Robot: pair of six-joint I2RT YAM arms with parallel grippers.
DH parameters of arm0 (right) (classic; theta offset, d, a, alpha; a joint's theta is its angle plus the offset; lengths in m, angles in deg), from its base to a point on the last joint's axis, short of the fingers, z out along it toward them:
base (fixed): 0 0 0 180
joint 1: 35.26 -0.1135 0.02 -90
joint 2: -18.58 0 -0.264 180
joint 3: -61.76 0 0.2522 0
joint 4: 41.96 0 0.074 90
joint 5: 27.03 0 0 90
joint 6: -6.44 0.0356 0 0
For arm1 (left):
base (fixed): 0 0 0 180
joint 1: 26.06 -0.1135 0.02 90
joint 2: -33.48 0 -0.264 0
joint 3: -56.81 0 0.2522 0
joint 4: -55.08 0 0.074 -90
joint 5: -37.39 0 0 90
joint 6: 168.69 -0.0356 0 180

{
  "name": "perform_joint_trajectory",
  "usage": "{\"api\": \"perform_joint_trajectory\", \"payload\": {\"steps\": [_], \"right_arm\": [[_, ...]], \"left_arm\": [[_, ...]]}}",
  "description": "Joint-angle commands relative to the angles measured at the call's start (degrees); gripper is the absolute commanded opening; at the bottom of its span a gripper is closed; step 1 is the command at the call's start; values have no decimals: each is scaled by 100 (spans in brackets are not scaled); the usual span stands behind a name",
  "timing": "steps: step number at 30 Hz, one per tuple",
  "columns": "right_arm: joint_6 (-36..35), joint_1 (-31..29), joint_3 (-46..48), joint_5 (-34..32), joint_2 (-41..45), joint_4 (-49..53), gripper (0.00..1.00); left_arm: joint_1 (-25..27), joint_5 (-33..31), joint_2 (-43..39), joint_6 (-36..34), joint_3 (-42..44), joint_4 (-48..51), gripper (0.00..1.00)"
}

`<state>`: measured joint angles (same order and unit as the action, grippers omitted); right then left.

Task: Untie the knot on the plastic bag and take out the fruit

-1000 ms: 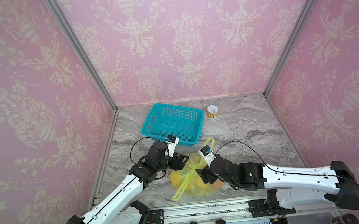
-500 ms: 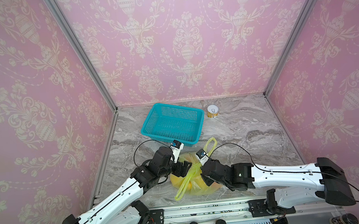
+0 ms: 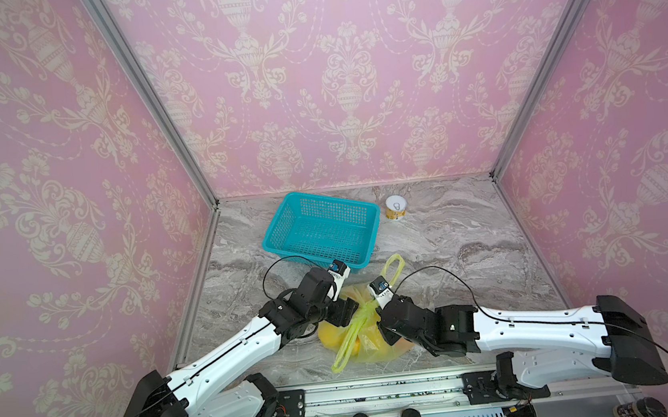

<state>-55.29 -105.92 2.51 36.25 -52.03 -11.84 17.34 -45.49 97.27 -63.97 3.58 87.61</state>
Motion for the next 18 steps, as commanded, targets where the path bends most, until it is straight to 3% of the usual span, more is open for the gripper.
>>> {"api": "perform_joint_trajectory", "payload": {"steps": [1, 4, 8, 18], "right_arm": [[-8, -54, 128, -249, 176, -216, 0], [20, -54, 200, -360, 206, -245, 0], [45, -54, 345, -486, 273, -306, 0], [330, -30, 704, -1043, 569, -197, 0]], "left_arm": [[52, -96, 54, -186, -158, -2, 50], [48, -280, -39, -205, -136, -39, 22], [53, -947, -134, -191, -132, 4, 0], [52, -1478, -534, -86, 6, -81, 0]]}}
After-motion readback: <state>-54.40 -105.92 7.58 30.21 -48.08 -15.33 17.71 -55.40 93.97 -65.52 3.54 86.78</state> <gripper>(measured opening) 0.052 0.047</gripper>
